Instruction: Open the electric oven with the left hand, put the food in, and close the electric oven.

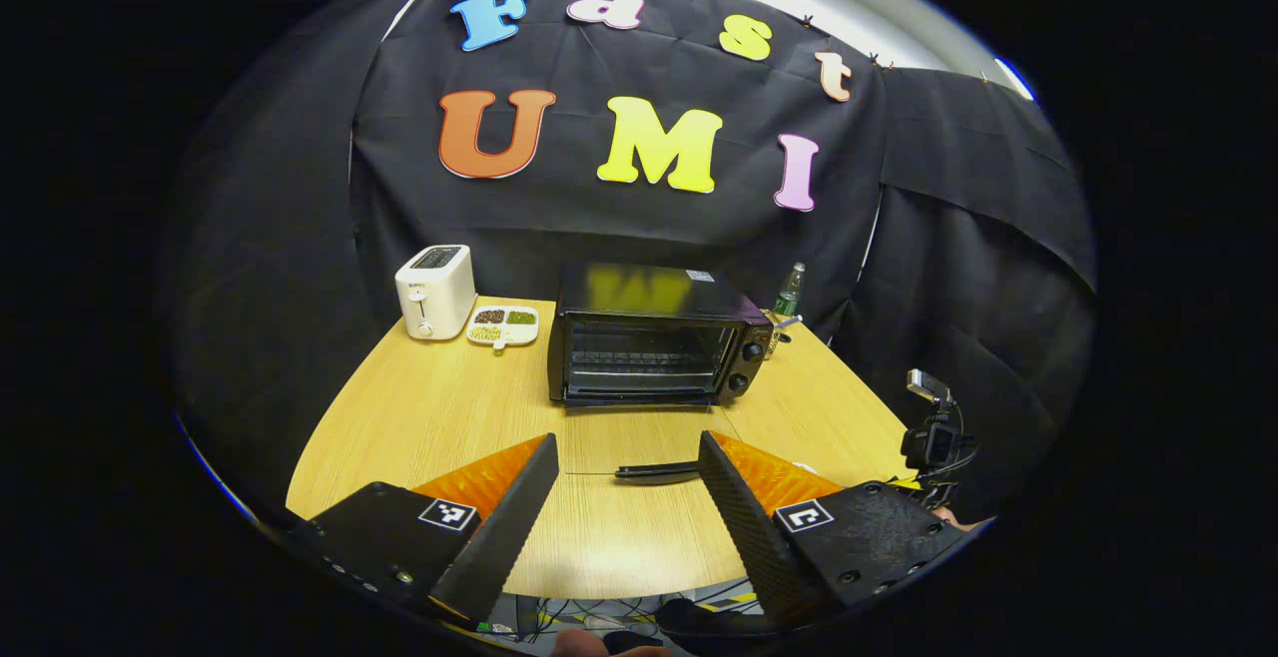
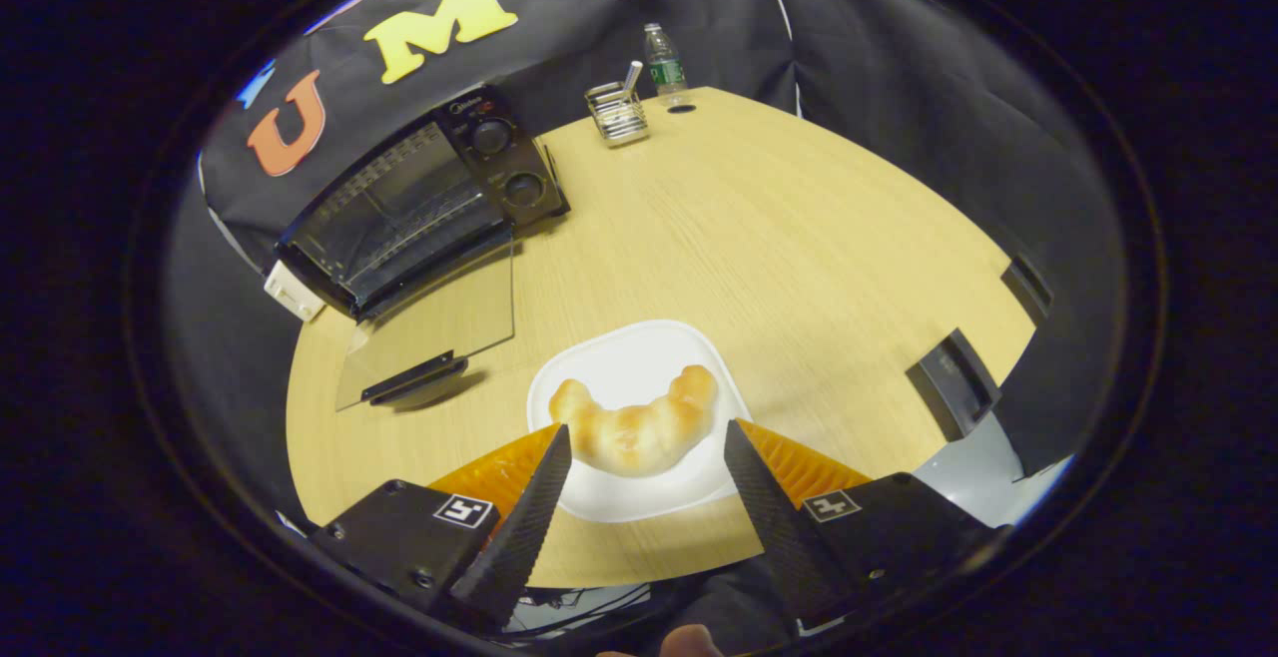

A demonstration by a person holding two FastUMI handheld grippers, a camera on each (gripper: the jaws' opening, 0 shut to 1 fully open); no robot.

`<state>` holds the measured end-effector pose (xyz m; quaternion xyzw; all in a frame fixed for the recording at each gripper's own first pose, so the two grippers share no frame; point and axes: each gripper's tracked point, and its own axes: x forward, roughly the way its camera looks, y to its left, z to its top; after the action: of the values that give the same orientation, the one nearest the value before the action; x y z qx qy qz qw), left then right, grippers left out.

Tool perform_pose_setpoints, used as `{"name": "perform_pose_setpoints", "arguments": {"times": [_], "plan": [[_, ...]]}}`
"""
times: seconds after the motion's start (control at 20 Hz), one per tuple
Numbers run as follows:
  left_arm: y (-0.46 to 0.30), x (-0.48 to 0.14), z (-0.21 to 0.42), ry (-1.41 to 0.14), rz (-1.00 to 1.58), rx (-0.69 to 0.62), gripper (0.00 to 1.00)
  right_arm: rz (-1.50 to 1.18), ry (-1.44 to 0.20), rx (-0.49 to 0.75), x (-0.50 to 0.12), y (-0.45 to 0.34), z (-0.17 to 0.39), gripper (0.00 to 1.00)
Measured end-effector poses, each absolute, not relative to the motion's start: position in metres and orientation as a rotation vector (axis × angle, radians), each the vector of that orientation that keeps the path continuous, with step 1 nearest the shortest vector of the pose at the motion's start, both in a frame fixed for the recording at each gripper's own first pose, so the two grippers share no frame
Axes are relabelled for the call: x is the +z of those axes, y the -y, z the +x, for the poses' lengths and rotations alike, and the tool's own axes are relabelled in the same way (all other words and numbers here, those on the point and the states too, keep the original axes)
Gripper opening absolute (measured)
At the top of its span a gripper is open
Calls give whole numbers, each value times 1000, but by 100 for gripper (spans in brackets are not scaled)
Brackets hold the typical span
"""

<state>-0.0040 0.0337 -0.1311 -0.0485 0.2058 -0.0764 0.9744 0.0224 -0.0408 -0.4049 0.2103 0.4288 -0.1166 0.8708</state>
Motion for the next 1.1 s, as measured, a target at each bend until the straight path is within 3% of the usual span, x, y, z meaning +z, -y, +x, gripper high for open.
{"name": "perform_pose_setpoints", "arguments": {"times": [0.45, 0.65, 0.7, 0.8, 0.9, 1.1], "plan": [[-27, -123, 6, -417, -129, -143, 93, 530, -949, -221, -429, 33, 29, 72], [-15, -125, 9, -427, -128, -167, 93, 513, -940, -193, -431, 33, 32, 43], [-13, -122, 10, -423, -125, -174, 93, 515, -936, -191, -429, 33, 33, 30], [-9, -118, 13, -417, -115, -192, 93, 532, -932, -188, -426, 32, 34, 14], [-7, -113, 16, -404, -101, -202, 93, 582, -913, -189, -416, 31, 34, 6], [-7, -112, 20, -394, -103, -212, 93, 702, -849, -197, -383, 23, 35, 5]]}}
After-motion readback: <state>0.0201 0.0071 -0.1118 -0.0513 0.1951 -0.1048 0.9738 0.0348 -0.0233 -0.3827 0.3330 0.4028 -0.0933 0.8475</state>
